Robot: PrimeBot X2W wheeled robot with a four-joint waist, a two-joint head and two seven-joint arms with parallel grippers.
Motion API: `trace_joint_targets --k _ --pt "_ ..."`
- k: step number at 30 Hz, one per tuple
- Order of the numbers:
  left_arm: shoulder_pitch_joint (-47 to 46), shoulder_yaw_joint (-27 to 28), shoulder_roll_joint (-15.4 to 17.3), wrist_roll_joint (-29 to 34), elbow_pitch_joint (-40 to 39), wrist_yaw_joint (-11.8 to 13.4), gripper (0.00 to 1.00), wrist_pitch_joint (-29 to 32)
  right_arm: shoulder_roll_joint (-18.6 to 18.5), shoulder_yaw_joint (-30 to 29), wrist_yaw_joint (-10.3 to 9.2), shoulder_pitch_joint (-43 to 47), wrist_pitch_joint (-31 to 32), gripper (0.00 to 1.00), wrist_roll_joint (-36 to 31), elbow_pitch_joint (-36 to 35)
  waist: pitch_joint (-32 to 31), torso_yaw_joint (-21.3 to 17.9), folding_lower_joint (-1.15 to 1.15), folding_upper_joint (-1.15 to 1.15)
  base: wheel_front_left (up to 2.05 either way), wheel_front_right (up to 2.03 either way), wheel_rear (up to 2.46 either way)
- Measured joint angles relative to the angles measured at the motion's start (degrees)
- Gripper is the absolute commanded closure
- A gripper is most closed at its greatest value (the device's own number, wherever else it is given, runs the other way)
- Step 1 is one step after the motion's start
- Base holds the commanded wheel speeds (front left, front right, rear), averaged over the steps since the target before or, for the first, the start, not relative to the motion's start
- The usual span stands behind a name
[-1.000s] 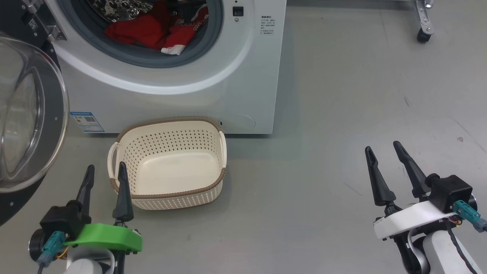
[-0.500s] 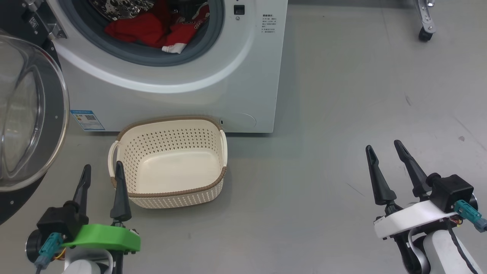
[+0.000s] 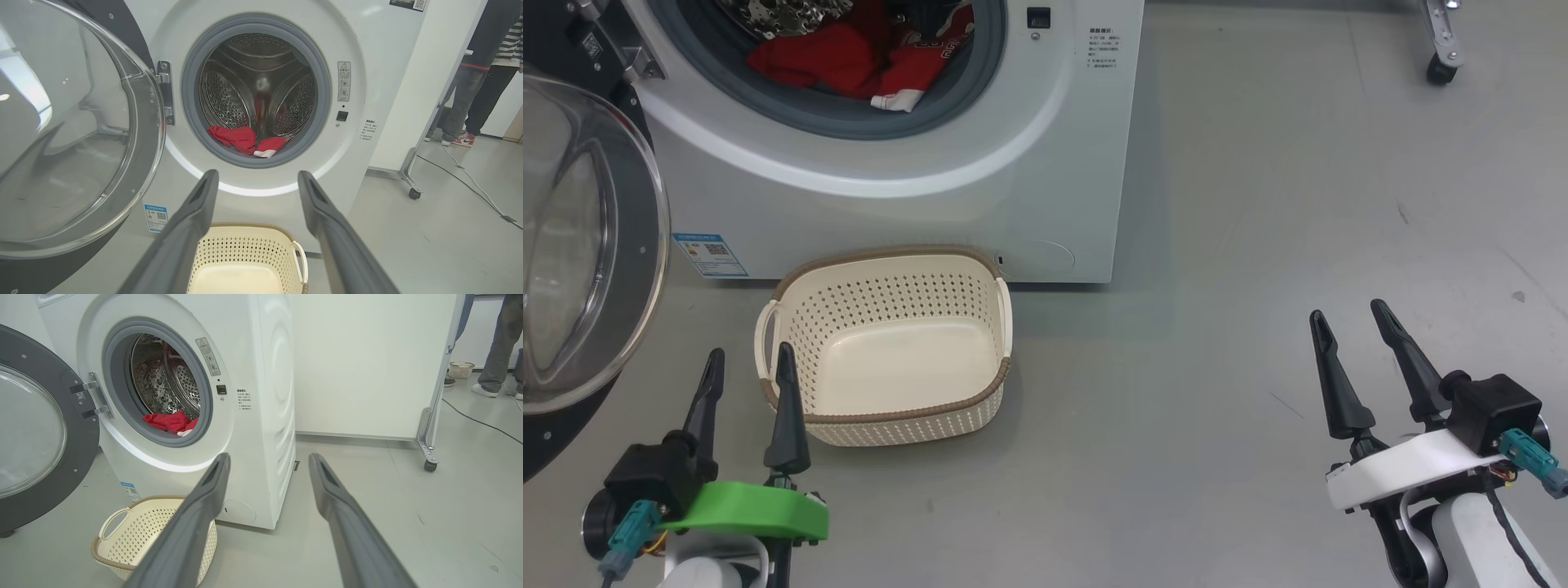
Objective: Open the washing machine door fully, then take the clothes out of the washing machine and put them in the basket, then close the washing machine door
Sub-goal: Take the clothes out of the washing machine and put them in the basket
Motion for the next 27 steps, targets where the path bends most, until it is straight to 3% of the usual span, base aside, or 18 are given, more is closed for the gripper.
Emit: trace_joint_targets --k 19,27 --pt "0.33 0.08 -0.08 0.02 -0.29 -0.09 0.0 0.0 0.04 -0.35 0.03 0.01 0.0 0.0 -0.23 -0.07 0.59 0.78 0.0 0.0 1.02 -1.02 0.0" --pt "0.34 -0.67 -0.11 3.09 -0.55 -0.01 0.0 0.0 0.14 -0.37 0.16 0.01 0.0 0.0 -0.23 0.02 0.86 0.9 0.0 0.0 1.3 -1.3 0.0"
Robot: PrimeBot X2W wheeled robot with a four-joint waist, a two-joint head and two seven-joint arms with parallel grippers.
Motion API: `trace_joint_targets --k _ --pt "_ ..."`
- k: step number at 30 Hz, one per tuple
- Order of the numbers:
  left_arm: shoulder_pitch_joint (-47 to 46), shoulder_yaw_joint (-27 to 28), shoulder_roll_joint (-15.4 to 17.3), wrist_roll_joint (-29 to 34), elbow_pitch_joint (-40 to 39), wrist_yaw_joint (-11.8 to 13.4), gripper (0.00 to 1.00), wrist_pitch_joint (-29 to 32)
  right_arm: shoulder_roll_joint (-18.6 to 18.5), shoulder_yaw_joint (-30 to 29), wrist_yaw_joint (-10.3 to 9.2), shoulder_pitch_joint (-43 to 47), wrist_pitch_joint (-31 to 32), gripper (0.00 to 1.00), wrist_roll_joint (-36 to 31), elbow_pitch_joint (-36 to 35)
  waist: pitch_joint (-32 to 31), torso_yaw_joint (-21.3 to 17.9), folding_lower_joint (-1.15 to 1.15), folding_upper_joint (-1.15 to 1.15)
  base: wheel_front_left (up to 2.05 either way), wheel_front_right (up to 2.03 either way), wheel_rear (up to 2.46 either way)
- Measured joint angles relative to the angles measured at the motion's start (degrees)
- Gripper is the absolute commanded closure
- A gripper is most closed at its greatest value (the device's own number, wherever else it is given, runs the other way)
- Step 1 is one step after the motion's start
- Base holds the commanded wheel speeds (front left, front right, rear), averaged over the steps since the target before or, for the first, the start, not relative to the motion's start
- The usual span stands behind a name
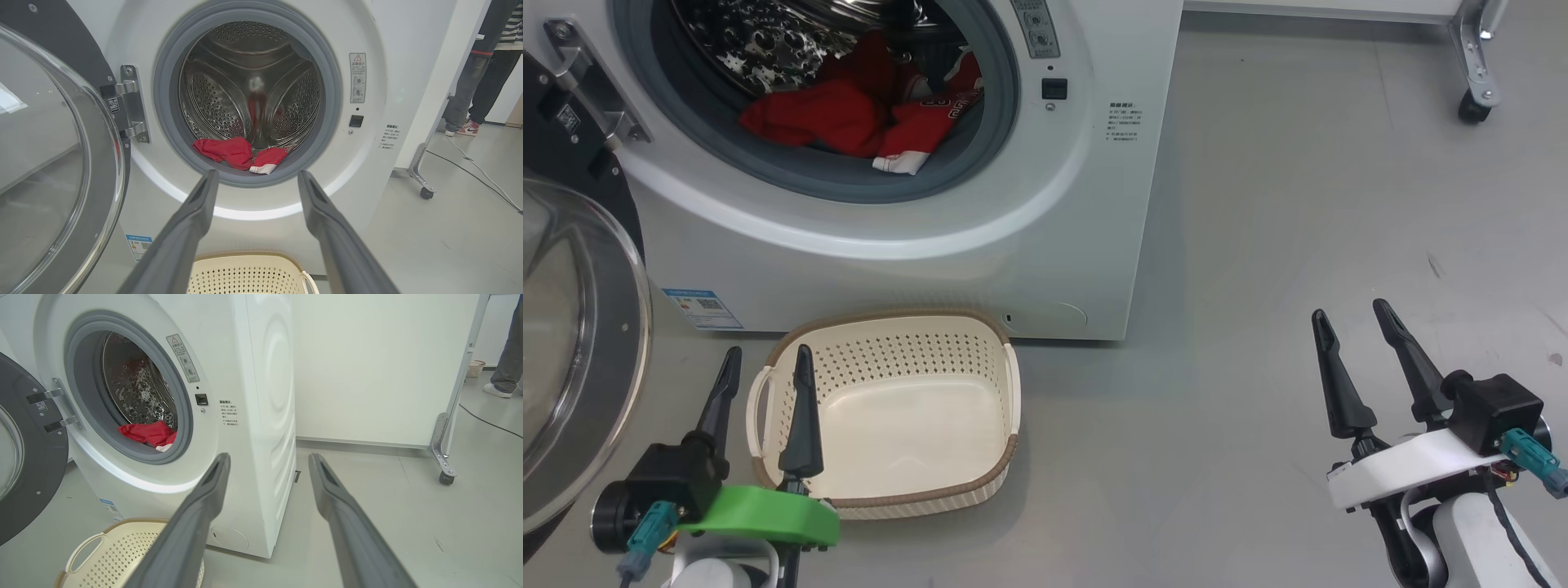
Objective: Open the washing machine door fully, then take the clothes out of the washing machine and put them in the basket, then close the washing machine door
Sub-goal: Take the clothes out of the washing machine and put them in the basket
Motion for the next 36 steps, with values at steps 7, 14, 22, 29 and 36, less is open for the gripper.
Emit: trace_joint_targets --k 7,14,22,29,36 --pt "0.0 -0.23 -0.01 0.03 0.02 -0.02 0.0 0.0 0.14 -0.1 0.23 -0.01 0.0 0.0 -0.01 0.08 0.2 0.01 0.0 0.0 0.99 -0.99 0.0" --pt "0.0 -0.24 -0.01 0.43 0.02 -0.02 0.0 0.0 0.24 -0.14 0.3 -0.01 0.0 0.0 -0.01 0.08 0.42 -0.04 0.0 0.0 0.7 -0.7 0.0" --pt "0.0 -0.68 -0.03 0.53 0.22 -0.08 0.0 0.0 0.25 -0.25 0.31 -0.02 0.0 0.0 -0.2 0.08 0.97 -0.14 0.0 0.0 0.37 -0.37 0.0" --pt "-0.01 -0.8 -0.03 1.02 0.55 -0.08 0.0 0.0 0.25 -0.34 0.31 -0.03 0.0 0.0 -0.26 0.07 1.43 -0.15 0.0 0.0 0.09 -0.09 0.0" --pt "-0.02 -0.89 -0.05 1.03 0.71 -0.08 0.0 0.0 0.27 -0.41 0.36 -0.1 0.0 0.0 -0.27 0.03 1.94 -0.17 0.0 0.0 0.0 0.0 0.0"
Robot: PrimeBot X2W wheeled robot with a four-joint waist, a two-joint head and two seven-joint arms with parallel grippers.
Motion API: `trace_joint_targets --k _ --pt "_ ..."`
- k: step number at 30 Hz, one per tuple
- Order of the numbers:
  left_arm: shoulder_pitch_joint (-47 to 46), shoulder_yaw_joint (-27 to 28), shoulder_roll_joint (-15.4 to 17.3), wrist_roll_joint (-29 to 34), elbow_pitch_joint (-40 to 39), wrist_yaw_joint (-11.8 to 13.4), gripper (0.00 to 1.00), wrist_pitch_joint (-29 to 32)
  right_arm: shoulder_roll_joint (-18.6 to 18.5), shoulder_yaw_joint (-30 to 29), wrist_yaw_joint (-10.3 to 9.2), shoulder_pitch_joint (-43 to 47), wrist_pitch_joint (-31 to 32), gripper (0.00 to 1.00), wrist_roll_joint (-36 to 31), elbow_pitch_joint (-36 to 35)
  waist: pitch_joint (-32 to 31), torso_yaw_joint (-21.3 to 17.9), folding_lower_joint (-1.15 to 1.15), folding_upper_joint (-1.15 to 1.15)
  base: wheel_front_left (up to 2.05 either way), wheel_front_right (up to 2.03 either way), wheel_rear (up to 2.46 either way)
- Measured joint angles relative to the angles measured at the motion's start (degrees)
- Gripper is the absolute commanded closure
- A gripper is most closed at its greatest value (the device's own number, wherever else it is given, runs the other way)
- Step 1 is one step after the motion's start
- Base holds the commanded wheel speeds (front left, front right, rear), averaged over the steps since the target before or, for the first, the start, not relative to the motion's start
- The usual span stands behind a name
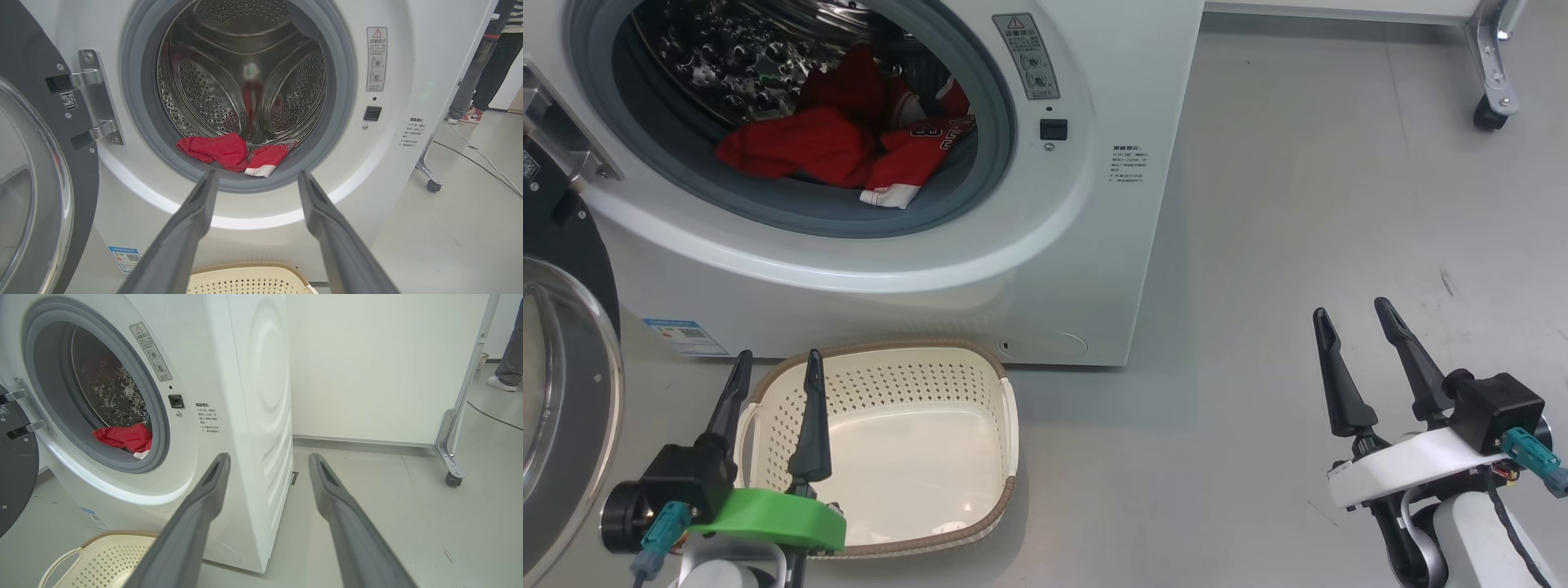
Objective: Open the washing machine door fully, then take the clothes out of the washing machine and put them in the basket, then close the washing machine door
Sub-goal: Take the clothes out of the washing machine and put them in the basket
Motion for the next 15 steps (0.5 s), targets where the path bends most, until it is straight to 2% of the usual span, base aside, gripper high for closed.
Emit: trace_joint_targets --k 15 --pt "-0.01 -0.11 -0.01 0.99 0.41 0.0 0.0 0.0 0.13 -0.01 0.02 0.0 0.0 0.0 -0.25 0.12 0.07 -0.04 0.0 0.0 0.0 0.0 0.0"
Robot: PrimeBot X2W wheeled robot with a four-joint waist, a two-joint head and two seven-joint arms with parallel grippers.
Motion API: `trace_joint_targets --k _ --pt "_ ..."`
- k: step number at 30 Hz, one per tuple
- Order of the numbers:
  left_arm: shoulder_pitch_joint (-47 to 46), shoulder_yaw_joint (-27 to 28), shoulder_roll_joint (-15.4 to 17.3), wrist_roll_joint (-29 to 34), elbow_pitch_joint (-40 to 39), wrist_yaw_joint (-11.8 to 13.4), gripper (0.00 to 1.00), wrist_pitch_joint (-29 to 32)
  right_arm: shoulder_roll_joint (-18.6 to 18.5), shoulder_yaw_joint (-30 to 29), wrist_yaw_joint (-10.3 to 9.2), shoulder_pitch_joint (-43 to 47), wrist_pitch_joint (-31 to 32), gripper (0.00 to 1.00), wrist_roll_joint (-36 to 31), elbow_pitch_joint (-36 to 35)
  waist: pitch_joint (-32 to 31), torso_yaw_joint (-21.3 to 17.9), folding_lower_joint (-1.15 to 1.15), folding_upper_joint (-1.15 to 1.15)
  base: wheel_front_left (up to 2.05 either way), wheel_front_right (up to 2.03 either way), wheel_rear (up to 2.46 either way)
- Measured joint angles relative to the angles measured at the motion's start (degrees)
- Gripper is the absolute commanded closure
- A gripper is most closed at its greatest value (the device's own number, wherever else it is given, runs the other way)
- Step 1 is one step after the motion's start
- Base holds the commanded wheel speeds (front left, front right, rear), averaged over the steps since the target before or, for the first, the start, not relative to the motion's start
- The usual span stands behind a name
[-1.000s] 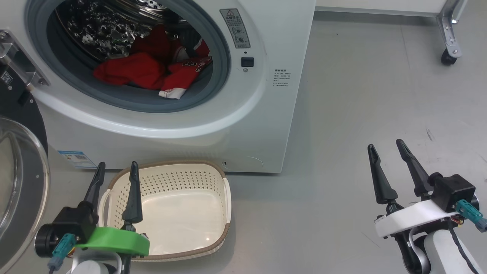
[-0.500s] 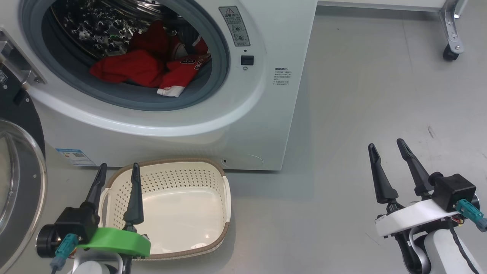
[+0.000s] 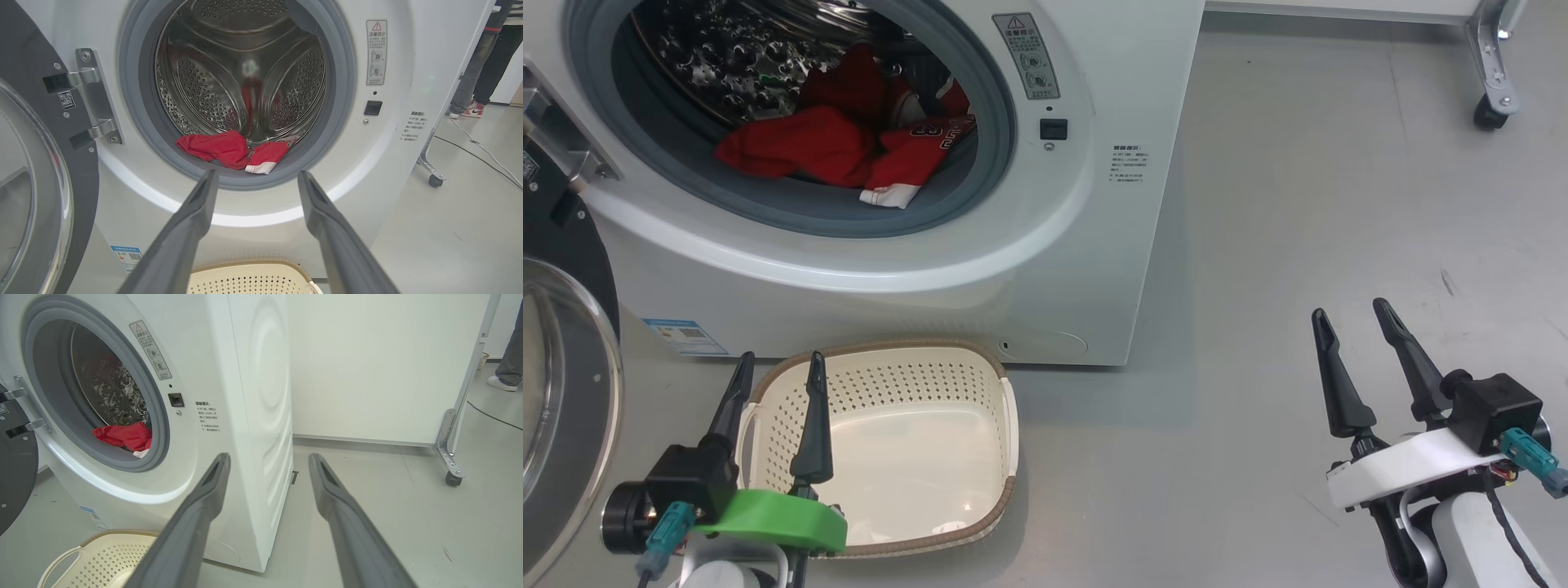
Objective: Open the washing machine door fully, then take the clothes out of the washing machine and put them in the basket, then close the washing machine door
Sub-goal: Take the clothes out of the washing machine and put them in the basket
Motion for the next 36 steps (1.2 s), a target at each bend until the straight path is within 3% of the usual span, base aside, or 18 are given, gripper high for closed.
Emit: trace_joint_targets --k 16,23,36 --pt "-0.7 1.2 0.91 1.62 -0.3 1.68 0.0 0.38 -0.23 0.99 0.43 -0.14 0.01 0.0 -0.08 -2.67 5.85 -1.78 0.0 0.0 0.0 0.0 0.0" --pt "-5.48 3.54 4.6 3.03 -1.62 2.63 0.0 2.81 0.22 2.05 0.48 -1.95 0.0 0.0 0.13 -3.76 10.73 -3.81 0.0 0.0 0.0 0.0 0.0" --pt "-21.93 8.38 10.74 3.47 0.66 5.47 0.0 14.12 1.81 4.05 0.7 -7.44 0.0 0.0 0.89 -4.11 19.93 -9.83 0.0 0.0 0.0 0.0 0.0"
